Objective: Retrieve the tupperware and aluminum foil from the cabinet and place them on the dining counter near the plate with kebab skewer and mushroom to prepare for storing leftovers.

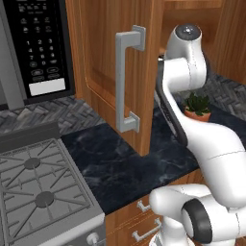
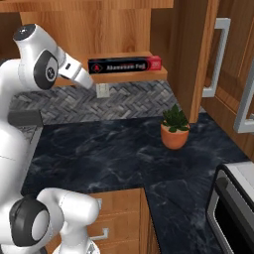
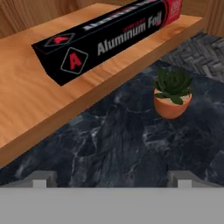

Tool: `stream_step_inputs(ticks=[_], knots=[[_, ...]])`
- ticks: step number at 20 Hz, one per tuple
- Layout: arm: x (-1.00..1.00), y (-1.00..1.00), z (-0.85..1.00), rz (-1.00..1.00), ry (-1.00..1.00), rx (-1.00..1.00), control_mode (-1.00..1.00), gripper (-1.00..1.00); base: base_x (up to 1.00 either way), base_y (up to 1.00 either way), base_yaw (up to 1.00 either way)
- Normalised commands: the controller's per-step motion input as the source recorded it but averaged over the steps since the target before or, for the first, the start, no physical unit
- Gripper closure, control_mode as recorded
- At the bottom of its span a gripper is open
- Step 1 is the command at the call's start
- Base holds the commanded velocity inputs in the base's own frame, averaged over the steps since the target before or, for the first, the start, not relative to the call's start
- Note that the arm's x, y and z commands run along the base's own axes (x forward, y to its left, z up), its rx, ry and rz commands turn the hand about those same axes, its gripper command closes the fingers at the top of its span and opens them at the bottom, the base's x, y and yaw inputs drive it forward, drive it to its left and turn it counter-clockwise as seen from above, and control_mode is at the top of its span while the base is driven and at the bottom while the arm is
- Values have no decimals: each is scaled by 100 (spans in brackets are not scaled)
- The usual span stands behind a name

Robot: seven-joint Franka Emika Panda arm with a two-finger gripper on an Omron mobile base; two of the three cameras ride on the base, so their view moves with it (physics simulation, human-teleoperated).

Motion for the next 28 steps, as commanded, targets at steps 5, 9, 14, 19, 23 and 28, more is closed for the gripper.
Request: stream_step_inputs(ticks=[5,9,14,19,23,28], knots=[[27,25,13,0,0,-4,-100,-100,0,0,0],[39,4,-11,0,0,-3,-100,-100,0,0,0],[47,0,-26,0,0,-4,-100,-100,0,0,0],[55,0,-28,0,0,-7,-100,-100,0,0,0],[62,0,-12,0,0,-7,-100,-100,0,0,0],[64,7,-2,0,-1,-5,-100,-100,0,0,0]])
